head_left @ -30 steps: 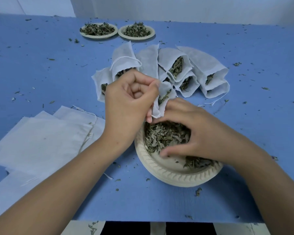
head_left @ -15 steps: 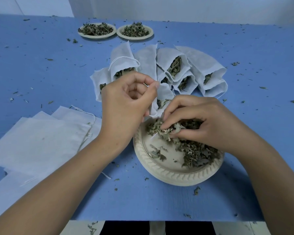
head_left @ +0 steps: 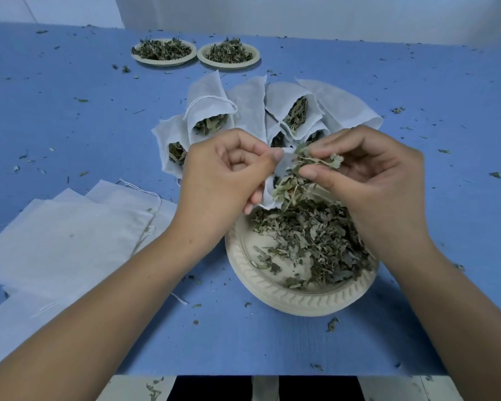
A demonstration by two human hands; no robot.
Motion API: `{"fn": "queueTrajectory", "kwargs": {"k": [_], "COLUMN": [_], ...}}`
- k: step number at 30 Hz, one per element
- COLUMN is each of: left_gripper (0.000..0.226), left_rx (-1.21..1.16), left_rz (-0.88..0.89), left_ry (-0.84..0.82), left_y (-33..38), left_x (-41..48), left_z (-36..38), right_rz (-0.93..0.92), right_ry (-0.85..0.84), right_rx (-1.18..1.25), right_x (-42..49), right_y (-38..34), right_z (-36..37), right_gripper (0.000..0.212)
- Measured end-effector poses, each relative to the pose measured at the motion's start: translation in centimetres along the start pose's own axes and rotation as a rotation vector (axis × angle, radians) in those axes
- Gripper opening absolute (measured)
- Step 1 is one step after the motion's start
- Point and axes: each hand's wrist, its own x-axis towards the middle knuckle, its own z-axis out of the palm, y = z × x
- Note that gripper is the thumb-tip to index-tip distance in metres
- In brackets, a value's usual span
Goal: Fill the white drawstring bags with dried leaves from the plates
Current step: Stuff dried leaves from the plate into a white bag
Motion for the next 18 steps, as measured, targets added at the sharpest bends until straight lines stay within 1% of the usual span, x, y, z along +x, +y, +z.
{"fn": "queueTrajectory", "kwargs": {"k": [2,4,5,7,9,11,14,16,18], "left_gripper": [0.017,0.017,0.017,0.017,0.017,0.017,0.016,0.016,0.016], "left_rx": [-0.022,-0.035,-0.04,-0.046,-0.048,-0.053,-0.065,-0.066,-0.071], "left_rz": [0.011,0.041,0.059,0.083,0.078,0.058,0.04,0.04,0.037], "left_ry": [0.006,0.005,0.002,-0.001,0.005,0.025,0.052,0.056,0.056], "left_y": [0.1,0.2,0.2,0.2,0.2,0.2,0.2,0.2,0.2], "left_x": [-0.2,-0.3,-0.4,-0.6,-0.7,-0.6,-0.3,-0.3,-0.3], "left_z": [0.2,0.3,0.4,0.5,0.6,0.5,0.3,0.3,0.3], "right_rz": [0.017,-0.024,-0.084,-0.275,-0.421,-0.413,-0.363,-0.312,-0.281], "right_ry": [0.033,0.036,0.015,-0.055,-0.118,-0.217,-0.369,-0.405,-0.377], "right_rx": [-0.011,-0.085,-0.167,-0.421,-0.652,-0.696,-0.642,-0.636,-0.618], "right_x": [-0.3,-0.4,-0.5,-0.6,-0.6,-0.4,-0.1,0.1,0.1], "right_y": [0.4,0.7,0.9,1.3,1.7,1.8,1.5,1.3,1.0], "right_z": [0.4,0.7,0.7,0.6,0.6,0.5,-0.1,-0.4,-0.3], "right_gripper": [0.024,0.024,0.022,0.016,0.016,0.02,0.023,0.025,0.026]}}
